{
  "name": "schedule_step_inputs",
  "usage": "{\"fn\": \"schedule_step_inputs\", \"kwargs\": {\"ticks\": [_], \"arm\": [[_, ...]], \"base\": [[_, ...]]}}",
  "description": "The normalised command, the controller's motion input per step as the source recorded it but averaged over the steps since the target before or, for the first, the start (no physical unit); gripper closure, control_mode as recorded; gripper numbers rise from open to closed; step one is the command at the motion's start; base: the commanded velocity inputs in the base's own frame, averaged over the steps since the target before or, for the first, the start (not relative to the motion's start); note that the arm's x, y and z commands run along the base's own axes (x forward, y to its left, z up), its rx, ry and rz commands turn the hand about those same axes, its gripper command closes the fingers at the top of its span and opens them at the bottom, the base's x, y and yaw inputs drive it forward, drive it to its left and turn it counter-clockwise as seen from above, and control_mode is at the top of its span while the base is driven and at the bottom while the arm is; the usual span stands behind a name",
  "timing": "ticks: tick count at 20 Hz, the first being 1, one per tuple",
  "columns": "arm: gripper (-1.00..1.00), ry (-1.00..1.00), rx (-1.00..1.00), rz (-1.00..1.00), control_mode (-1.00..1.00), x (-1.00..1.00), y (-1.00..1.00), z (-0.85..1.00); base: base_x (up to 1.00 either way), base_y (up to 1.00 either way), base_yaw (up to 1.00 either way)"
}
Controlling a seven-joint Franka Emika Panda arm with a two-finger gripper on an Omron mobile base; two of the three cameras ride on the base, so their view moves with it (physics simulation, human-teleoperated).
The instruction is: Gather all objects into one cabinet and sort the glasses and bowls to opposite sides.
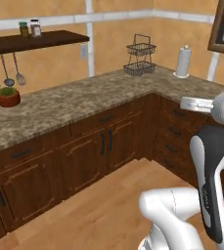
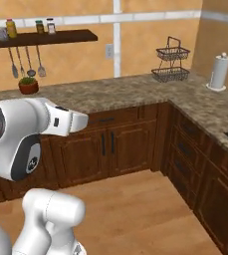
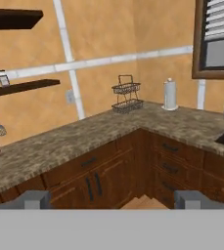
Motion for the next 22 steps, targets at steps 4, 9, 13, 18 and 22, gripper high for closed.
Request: {"fn": "schedule_step_inputs", "kwargs": {"ticks": [4, 9, 13, 18, 22], "arm": [[-1.00, 0.00, 0.00, 0.00, 1.00, 0.00, 0.00, 0.00], [-1.00, 0.00, 0.00, 0.00, 1.00, 0.00, 0.00, 0.00], [-1.00, 0.00, 0.00, 0.00, 1.00, 0.00, 0.00, 0.00], [-1.00, 0.00, 0.00, 0.00, 1.00, 0.00, 0.00, 0.00], [-1.00, 0.00, 0.00, 0.00, 1.00, 0.00, 0.00, 0.00]], "base": [[0.00, 0.60, 0.59], [0.00, 0.25, 0.16], [0.28, 0.15, 0.11], [0.66, 0.40, 0.29], [0.56, 0.43, 0.33]]}}
